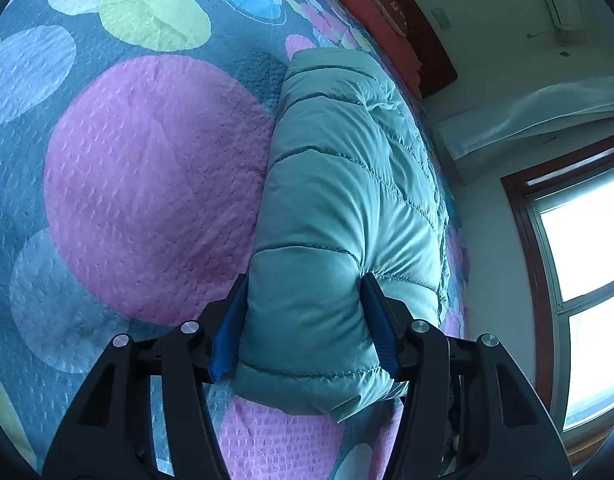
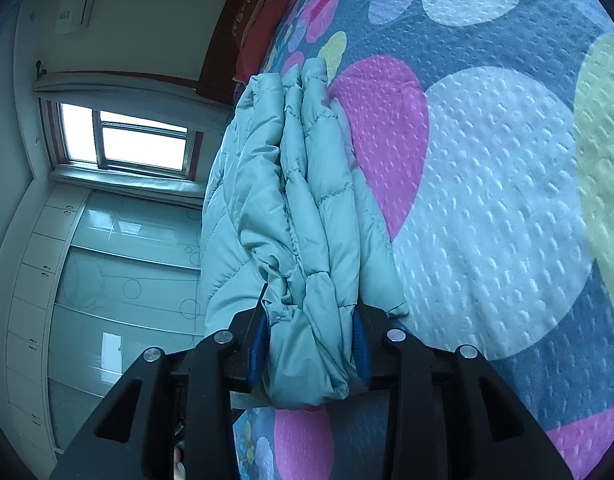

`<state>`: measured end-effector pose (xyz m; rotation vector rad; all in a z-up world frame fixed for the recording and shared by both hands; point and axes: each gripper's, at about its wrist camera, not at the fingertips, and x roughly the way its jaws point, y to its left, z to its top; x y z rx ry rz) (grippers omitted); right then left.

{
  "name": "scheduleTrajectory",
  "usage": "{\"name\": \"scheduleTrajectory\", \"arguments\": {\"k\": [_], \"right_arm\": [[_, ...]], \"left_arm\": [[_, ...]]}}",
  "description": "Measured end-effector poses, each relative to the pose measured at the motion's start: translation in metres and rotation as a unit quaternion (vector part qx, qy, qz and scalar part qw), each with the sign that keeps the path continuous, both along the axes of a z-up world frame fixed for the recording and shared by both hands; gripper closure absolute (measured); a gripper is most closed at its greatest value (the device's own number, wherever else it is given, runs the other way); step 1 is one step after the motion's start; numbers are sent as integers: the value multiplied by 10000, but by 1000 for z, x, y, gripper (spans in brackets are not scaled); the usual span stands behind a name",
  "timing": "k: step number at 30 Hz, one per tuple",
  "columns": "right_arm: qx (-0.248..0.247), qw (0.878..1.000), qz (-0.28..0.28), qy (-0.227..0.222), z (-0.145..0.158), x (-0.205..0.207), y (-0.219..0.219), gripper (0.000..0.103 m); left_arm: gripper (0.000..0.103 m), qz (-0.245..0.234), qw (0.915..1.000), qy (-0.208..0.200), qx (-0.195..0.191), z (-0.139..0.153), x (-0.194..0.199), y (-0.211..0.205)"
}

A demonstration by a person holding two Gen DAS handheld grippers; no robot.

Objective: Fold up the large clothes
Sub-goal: 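Open both tools and release the folded jacket bundle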

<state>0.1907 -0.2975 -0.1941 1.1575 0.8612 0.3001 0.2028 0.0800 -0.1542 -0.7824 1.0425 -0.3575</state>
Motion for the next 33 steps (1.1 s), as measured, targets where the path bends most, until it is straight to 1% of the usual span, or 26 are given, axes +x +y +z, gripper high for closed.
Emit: {"name": "scheduleTrajectory", "arguments": {"k": [4,11,14,16,19,22,26,33], "right_arm": [[-1,10000,-56,-6,2,-7,-3,59],[39,9998,-188,79,2,-18,-9,59],[-28,9997,-206,98,2,-22,-12,58],[-139,9996,-217,123,3,-26,-14,54],[-296,9992,-220,144,6,-33,-16,53],[-534,9981,-238,176,14,-41,-14,53],[-1077,9936,-243,223,28,-55,-11,53],[-1995,9785,-282,441,48,-83,-6,53]], "left_arm": [[41,-10,9999,-67,152,5,-6,-2],[38,14,9997,-36,258,4,-12,0],[35,32,9992,-90,398,5,-17,0],[34,38,9988,-118,477,6,-21,1],[33,33,9978,-184,637,9,-27,3],[33,75,9952,-335,919,18,-36,4],[33,42,9887,-519,1407,27,-49,3],[33,121,9781,-625,1983,37,-78,5]]}}
